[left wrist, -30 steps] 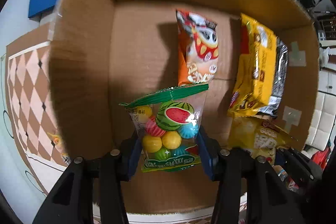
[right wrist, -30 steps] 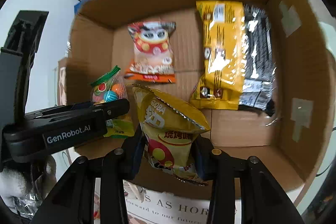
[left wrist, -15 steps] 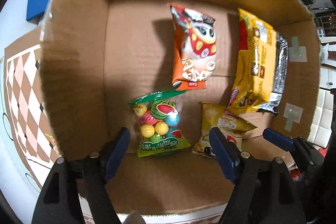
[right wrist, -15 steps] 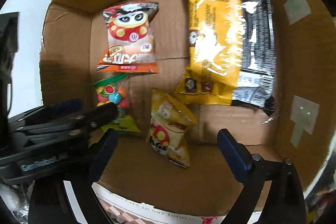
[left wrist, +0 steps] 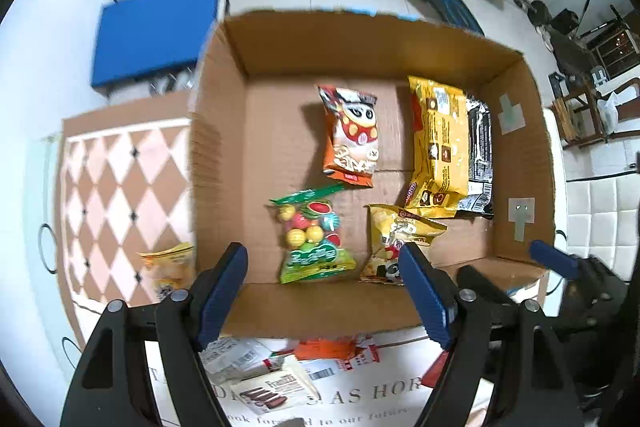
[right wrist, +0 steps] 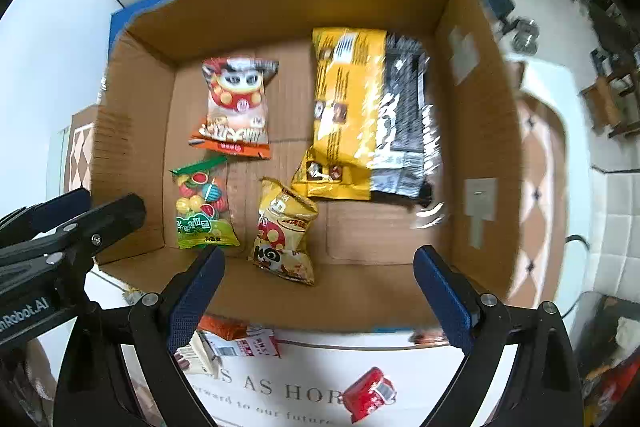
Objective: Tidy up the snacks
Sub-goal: 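Carry both bags into the box, release them, and withdraw both tools, then grasp the Franzzi cookie pack with the left tool while the right grasps the red spicy strip packet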
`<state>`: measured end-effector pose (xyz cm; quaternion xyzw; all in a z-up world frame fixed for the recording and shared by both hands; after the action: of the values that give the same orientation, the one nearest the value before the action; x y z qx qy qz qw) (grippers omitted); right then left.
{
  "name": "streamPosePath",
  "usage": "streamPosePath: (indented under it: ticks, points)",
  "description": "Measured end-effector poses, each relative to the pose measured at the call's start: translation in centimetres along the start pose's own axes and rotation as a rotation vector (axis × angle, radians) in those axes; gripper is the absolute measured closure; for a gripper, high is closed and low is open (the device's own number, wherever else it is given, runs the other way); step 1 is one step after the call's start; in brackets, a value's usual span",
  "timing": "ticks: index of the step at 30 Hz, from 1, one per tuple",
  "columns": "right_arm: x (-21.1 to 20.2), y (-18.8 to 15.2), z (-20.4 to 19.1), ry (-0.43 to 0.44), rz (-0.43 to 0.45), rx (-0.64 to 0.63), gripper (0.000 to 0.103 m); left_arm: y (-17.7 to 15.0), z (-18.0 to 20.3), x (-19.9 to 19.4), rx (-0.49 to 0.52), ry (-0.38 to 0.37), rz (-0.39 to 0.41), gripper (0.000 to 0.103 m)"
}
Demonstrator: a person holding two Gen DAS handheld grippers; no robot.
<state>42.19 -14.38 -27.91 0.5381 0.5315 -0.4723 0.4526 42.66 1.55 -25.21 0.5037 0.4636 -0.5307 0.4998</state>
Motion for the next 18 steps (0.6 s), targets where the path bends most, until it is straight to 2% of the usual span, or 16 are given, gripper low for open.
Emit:
streamPosePath:
  ticks: [10,18]
  points:
    - [-5.4,-4.6,-0.3,-0.034,0.137,-0.013,0.006,-4.7,0.3,-4.8,-0.007,0.018,0.167,0.026]
    - [-9.1,-8.4,-0.6,-0.032,0.208,-0.007,0.006,-7.8,0.8,-8.1,0.008,0.006,0.243,0.026]
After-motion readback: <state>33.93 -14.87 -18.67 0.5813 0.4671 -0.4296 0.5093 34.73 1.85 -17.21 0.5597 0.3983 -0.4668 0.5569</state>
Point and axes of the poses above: each gripper's, at about its wrist camera, not at the fingertips, and x roughly the way its jaws point, z to its right, y to its top, the point moved 3 cm from there along x, roughly the way its jaws point, and after that the axes turned 8 degrees about -z, right-handed, at the moved point
